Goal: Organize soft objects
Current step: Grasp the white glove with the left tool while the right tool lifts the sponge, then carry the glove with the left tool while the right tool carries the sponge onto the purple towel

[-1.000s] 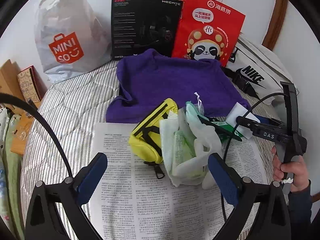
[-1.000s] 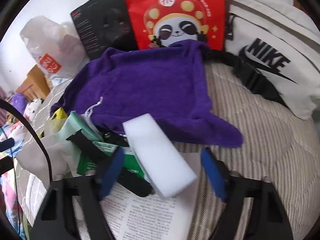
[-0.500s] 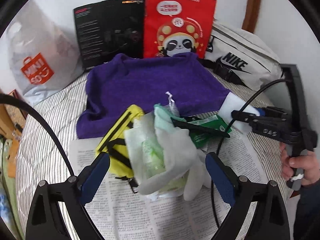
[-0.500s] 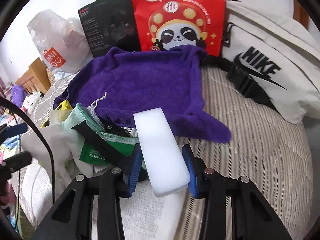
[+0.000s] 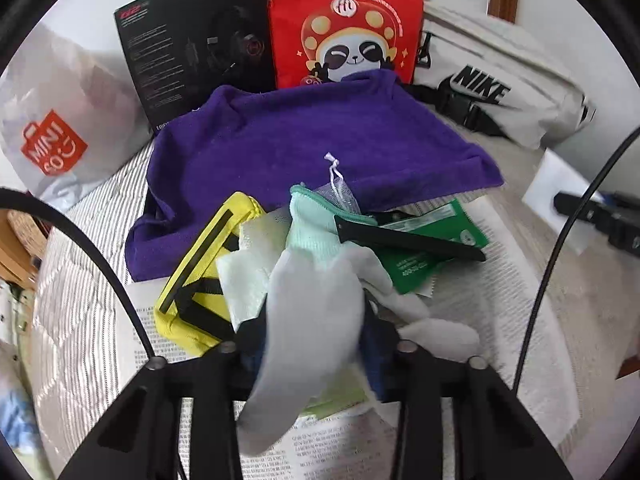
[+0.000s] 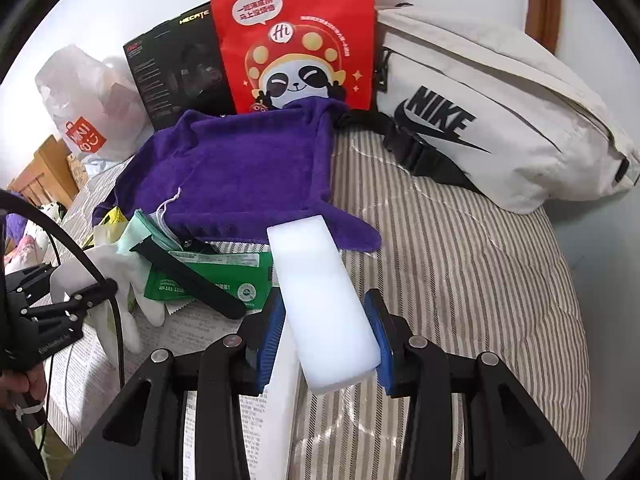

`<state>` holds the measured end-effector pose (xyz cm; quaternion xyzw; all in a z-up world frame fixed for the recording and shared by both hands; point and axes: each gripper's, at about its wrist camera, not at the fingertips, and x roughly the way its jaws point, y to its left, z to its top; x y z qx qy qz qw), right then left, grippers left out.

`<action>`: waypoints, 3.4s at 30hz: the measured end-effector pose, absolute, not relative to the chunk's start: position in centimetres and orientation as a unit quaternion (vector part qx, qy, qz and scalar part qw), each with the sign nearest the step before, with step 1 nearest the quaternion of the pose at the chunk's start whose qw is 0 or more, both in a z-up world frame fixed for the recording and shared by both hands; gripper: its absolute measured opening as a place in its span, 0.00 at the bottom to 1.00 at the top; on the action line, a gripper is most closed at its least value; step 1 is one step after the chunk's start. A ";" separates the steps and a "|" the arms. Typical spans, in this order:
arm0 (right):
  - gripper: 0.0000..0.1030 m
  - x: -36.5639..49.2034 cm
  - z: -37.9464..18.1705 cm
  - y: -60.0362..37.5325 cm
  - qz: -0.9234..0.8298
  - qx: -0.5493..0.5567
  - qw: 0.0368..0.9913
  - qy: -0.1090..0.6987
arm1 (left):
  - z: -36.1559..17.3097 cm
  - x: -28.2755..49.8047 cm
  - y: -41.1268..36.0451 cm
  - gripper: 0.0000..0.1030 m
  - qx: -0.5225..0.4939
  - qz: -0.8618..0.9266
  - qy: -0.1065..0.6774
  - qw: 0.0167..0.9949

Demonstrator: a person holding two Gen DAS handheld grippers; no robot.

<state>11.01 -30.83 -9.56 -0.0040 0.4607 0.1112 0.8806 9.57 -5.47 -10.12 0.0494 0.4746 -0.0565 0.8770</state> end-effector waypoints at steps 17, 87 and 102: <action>0.39 8.8 -8.7 -28.6 0.129 -0.009 0.880 0.458 | -5.8 5.1 0.0 0.14 -0.028 -0.084 0.439 0.894; 0.39 33.0 -13.6 -21.3 0.104 -0.006 0.870 0.482 | -9.9 28.3 6.5 0.14 -0.084 -0.090 0.461 0.879; 0.40 33.0 -14.0 -21.1 0.120 -0.022 0.867 0.483 | -11.2 28.9 5.4 0.16 -0.064 -0.079 0.482 0.870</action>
